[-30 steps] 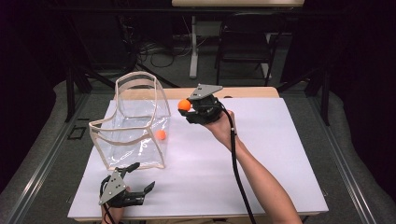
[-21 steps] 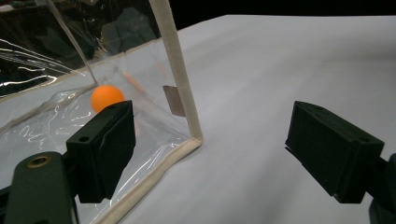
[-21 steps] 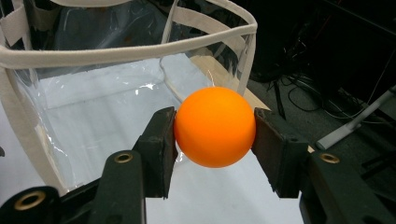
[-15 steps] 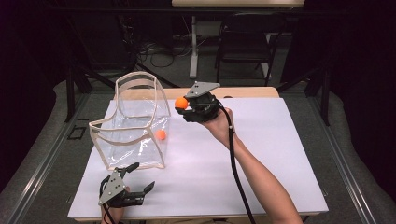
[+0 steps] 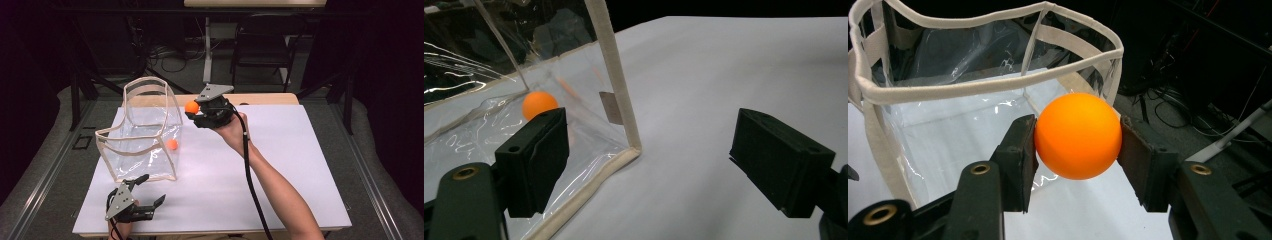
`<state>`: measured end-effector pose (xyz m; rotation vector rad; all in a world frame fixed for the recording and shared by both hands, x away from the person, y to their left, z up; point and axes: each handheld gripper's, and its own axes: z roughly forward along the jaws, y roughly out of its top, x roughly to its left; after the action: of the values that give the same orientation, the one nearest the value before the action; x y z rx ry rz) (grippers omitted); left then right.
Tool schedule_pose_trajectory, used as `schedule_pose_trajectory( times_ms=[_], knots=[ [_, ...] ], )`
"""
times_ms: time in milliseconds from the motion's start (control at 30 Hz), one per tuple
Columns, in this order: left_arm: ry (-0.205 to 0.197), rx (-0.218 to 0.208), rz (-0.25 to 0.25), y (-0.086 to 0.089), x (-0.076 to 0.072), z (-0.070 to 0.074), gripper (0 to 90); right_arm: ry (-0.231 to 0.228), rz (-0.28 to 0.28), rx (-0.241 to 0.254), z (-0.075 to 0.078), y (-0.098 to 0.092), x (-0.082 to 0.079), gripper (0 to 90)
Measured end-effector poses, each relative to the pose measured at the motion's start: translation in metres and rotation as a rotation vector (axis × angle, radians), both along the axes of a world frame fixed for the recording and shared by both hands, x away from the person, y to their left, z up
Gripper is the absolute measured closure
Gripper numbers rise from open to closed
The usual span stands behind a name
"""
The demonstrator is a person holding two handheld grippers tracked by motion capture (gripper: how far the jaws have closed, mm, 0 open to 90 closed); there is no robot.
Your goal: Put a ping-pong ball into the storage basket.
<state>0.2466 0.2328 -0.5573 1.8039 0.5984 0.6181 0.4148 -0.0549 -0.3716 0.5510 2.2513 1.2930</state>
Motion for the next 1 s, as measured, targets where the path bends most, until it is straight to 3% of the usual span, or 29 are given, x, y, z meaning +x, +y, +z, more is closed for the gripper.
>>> schedule_pose_trajectory(
  times_ms=[1000],
  knots=[
    [-0.001, 0.001, 0.006, 0.0, 0.0, 0.0, 15.7, -0.035, 0.008, -0.004, 0.016, 0.013, 0.006, 50.1]
  ],
)
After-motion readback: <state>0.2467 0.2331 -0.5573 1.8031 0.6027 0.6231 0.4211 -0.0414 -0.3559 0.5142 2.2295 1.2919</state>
